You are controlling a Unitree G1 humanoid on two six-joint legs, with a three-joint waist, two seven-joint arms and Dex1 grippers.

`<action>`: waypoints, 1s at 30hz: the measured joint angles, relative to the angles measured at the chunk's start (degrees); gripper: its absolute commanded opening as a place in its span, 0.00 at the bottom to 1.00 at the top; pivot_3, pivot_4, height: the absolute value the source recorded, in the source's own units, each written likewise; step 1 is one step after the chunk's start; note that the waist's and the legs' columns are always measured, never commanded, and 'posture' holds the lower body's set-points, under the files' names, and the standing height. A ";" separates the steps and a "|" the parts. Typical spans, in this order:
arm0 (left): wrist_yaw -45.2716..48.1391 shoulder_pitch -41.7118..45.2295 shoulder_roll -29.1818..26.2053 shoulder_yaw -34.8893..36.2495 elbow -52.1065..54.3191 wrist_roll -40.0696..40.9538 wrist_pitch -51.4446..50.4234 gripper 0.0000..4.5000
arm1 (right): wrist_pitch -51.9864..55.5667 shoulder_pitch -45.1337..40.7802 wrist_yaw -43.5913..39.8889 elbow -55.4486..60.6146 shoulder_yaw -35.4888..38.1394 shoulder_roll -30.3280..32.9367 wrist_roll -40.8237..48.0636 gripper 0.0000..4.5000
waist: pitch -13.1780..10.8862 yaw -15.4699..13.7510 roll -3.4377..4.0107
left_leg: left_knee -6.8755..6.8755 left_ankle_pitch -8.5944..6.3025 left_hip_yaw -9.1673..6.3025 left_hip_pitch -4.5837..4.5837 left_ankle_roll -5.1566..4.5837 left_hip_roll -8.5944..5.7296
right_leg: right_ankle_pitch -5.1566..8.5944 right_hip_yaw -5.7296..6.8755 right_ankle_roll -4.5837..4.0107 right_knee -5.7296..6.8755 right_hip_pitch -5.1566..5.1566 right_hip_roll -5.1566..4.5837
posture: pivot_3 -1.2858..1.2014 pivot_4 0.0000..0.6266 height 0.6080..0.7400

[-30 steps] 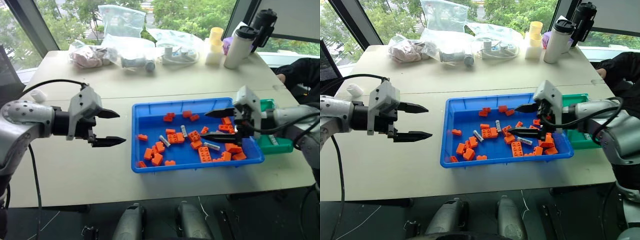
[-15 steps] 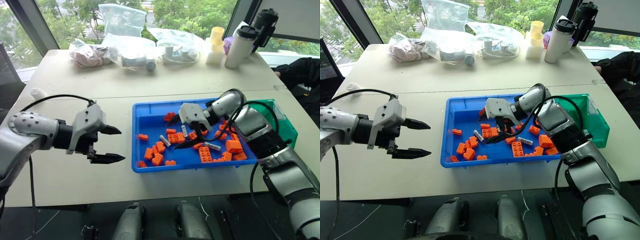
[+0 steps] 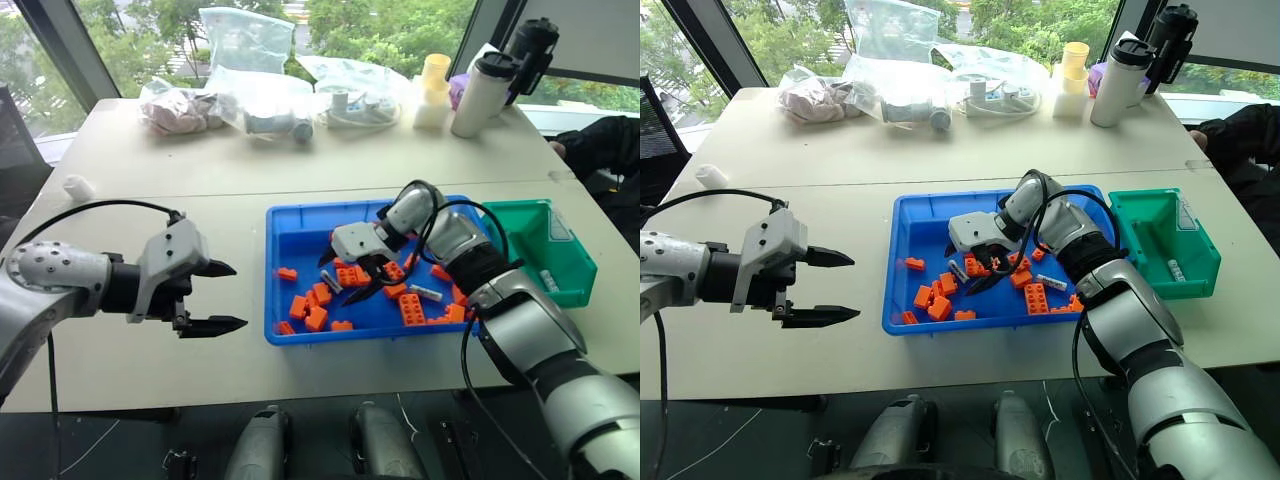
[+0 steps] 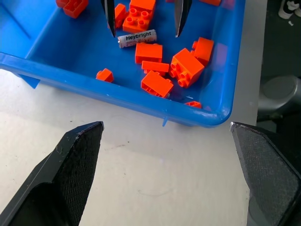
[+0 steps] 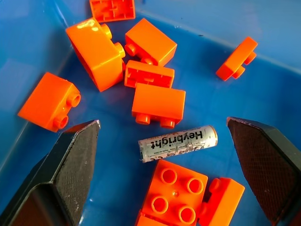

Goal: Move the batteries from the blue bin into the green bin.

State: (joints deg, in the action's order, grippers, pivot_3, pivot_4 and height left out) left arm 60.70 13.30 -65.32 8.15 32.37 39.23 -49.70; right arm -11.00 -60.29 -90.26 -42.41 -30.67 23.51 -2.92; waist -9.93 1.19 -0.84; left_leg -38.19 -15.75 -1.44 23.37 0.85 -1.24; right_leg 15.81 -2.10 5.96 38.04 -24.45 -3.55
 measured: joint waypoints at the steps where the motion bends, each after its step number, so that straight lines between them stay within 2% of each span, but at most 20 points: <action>1: -0.20 -0.02 0.02 0.00 0.06 0.04 0.00 1.00 | -0.91 -0.29 -0.11 -1.19 -0.09 -0.41 -0.72 0.99 | 0.00 0.01 0.01 | 0.00 0.00 0.00 0.00 0.00 0.00 | 0.00 0.00 0.00 0.00 0.00 0.00 | 0.52 0.24 1.00; 11: -4.61 -0.12 2.50 0.15 2.46 2.67 -1.65 1.00 | -10.26 -6.16 2.70 -15.16 -0.11 -5.49 -7.09 0.99 | 0.00 0.27 0.01 | 0.04 0.06 -0.03 -0.01 0.11 0.00 | 0.00 0.00 0.00 0.01 -0.01 0.00 | 0.52 0.24 1.00; 14: -5.64 -0.33 2.50 0.15 2.63 2.68 -2.04 1.00 | -11.35 -6.61 2.24 -16.43 0.18 -6.58 -7.68 0.80 | 0.00 0.45 0.01 | 0.05 0.05 -0.04 -0.02 0.11 -0.01 | 0.00 0.00 0.00 0.01 -0.01 0.00 | 0.52 0.24 1.00; 17: -6.16 -1.33 2.50 0.51 2.77 2.76 -2.15 1.00 | -13.16 -6.61 2.03 -16.83 0.29 -6.75 -8.28 0.48 | 0.00 0.82 0.01 | 0.06 0.05 -0.05 -0.02 0.11 -0.01 | 0.00 0.01 0.00 0.01 0.00 0.00 | 0.52 0.24 1.00; 25: -6.16 -0.81 2.59 0.53 2.63 2.65 -1.48 1.00 | -11.81 -6.57 2.73 -16.72 2.97 -5.78 -8.21 0.49 | -0.01 1.28 0.03 | 0.08 0.07 -0.10 -0.02 0.14 -0.01 | 0.00 0.05 -0.01 0.03 0.00 -0.01 | 0.52 0.24 1.00; 30: -7.29 4.10 7.67 0.43 1.13 4.55 -0.90 1.00 | 2.86 -5.73 2.54 -1.09 13.54 1.96 0.60 0.49 | -0.07 0.60 0.12 | 0.07 0.07 -0.15 0.06 0.15 -0.04 | 0.00 0.10 -0.01 0.00 -0.03 -0.14 | 0.52 0.24 1.00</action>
State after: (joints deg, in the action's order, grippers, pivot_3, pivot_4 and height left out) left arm 53.42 17.40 -57.65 8.58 33.50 43.79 -50.60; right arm -8.14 -66.02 -87.73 -43.50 -17.13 25.48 -2.32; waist -10.00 1.79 -0.72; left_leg -38.12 -15.68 -1.59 23.43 1.00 -1.28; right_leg 15.81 -2.00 5.96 38.04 -24.48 -3.68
